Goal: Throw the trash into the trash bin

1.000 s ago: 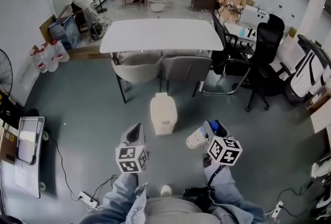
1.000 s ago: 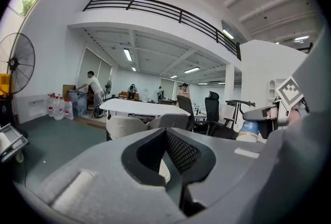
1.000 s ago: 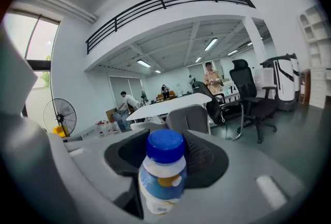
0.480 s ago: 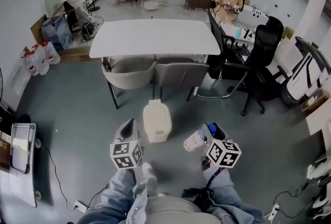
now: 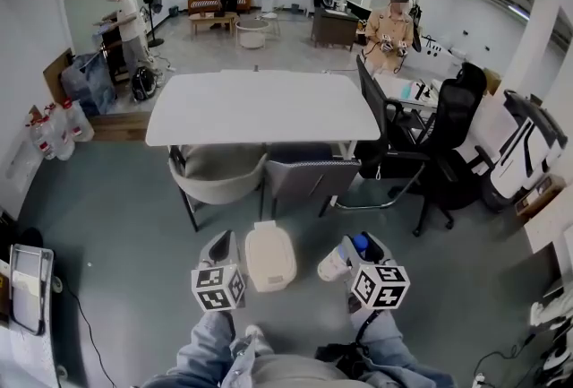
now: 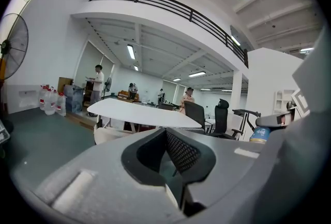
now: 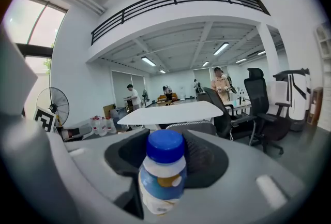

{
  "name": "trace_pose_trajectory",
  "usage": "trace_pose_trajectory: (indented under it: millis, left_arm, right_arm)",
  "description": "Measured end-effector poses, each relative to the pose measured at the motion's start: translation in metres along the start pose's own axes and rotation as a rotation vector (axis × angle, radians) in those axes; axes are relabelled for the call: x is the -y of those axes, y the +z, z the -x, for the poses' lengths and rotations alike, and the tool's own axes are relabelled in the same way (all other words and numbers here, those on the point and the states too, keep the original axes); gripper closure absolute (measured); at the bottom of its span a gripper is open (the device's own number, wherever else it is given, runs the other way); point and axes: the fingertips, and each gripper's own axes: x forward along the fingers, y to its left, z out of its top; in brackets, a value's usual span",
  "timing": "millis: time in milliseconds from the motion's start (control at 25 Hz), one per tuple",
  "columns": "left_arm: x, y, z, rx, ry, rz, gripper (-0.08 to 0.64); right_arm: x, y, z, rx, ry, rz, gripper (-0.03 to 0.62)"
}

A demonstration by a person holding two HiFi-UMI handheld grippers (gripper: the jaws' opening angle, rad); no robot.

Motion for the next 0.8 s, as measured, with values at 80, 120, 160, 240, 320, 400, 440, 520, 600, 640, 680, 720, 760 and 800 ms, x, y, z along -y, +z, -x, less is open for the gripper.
trace_pose_trajectory:
  millis: [80, 120, 160, 240, 320, 400, 440, 520, 600, 640, 680, 720, 760, 800]
  left_arm:
    - [-0.018, 0.005, -0.018, -0.006, 0.008, 0.017, 0.551]
    - [-0.025, 0.007, -0.027, -0.010, 0.009, 0.021, 0.551]
    - [-0.029, 0.008, -0.036, -0.016, 0.005, 0.019, 0.551]
    - [-0.032, 0.007, -0.054, -0.030, -0.008, 0.006, 0.551]
    - [-0.033, 0.002, -0.071, -0.051, -0.012, -0.004, 0.551]
    - [-0.034, -0.007, -0.086, -0.076, -0.006, -0.005, 0.551]
    - [-0.033, -0.011, -0.091, -0.088, -0.004, -0.007, 0.551]
    - [-0.031, -0.020, -0.099, -0.109, 0.006, -0.017, 0.551]
    - [-0.029, -0.027, -0.105, -0.125, 0.030, -0.020, 0.551]
    - [-0.028, -0.029, -0.107, -0.131, 0.040, -0.020, 0.551]
    - [-0.025, -0.030, -0.109, -0.137, 0.049, -0.022, 0.551]
    - [-0.022, -0.033, -0.110, -0.145, 0.057, -0.024, 0.551]
    - [-0.019, -0.035, -0.111, -0.152, 0.066, -0.026, 0.551]
    - [-0.017, -0.036, -0.111, -0.157, 0.074, -0.027, 0.551]
  right_arm:
    - [-0.005, 0.007, -0.021, 0.002, -0.001, 0.018, 0.393]
    - [-0.005, 0.010, -0.031, 0.003, -0.005, 0.017, 0.393]
    - [-0.004, 0.012, -0.040, 0.005, -0.010, 0.012, 0.393]
    - [0.002, 0.013, -0.054, 0.006, -0.023, 0.004, 0.393]
    - [0.009, 0.011, -0.068, 0.001, -0.030, 0.001, 0.393]
    - [0.018, 0.007, -0.082, -0.016, -0.028, -0.002, 0.393]
    - [0.023, 0.005, -0.089, -0.027, -0.024, -0.001, 0.393]
    - [0.036, 0.000, -0.102, -0.049, -0.016, 0.010, 0.393]
    - [0.048, -0.002, -0.116, -0.067, 0.005, 0.032, 0.393]
    - [0.052, -0.001, -0.123, -0.072, 0.023, 0.045, 0.393]
    - [0.057, 0.001, -0.128, -0.078, 0.041, 0.058, 0.393]
    - [0.062, 0.002, -0.133, -0.087, 0.057, 0.073, 0.393]
    - [0.068, 0.002, -0.138, -0.096, 0.068, 0.086, 0.393]
    - [0.073, 0.004, -0.142, -0.102, 0.076, 0.098, 0.393]
